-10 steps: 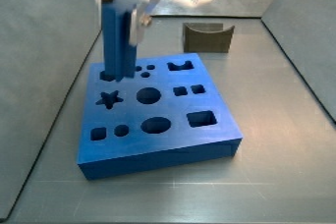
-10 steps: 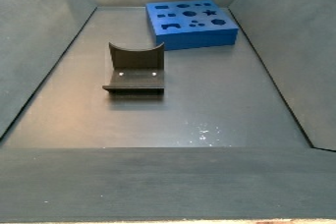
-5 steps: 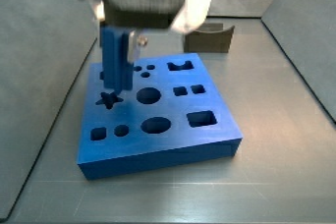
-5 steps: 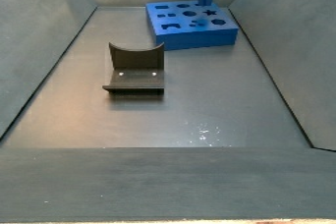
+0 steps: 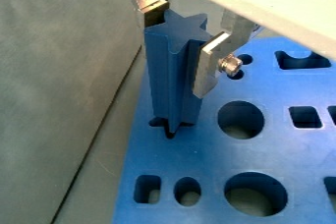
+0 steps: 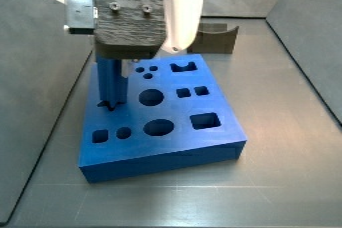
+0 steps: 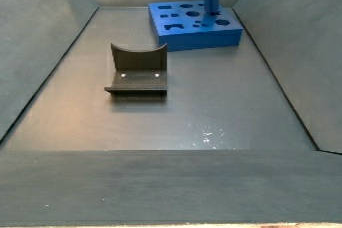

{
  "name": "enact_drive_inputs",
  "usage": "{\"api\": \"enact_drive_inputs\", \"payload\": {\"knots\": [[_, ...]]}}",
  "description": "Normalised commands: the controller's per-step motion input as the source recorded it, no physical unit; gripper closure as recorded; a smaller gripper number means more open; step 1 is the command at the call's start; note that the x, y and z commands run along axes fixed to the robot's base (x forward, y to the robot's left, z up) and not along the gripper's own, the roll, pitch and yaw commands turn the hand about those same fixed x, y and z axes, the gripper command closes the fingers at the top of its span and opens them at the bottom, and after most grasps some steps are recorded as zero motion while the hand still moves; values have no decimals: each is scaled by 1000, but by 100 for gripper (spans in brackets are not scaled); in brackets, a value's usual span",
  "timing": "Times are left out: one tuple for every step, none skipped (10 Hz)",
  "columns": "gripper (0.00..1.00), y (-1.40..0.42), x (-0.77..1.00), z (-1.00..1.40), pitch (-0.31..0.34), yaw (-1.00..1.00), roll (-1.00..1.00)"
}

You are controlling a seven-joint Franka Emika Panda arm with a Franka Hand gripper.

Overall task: Pick up the star object. Move up. Place the star object on the fixture. Regrasp the star object. Move to above the board. Insert the star object.
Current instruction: Insert the star object.

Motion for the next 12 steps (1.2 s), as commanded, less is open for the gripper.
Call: {"api": "enact_drive_inputs", "payload": {"knots": [[100,0,-17,-20,0,0,0],[100,-120,-163,-169,0,-40,69],[100,-280,-329,-197,-6,-180,191],[100,-177,-311,-283,0,89,189],[100,0,-149,-189,0,549,169],[100,43,0,-100,0,374,49],[100,0,0,-134,0,257,0],[100,0,140,-149,0,51,0],[100,0,77,0,0,-37,0],[100,0,26,0,0,-114,0],[100,-26,217,0,0,-14,23],[100,-3,349,0,94,0,14]]}}
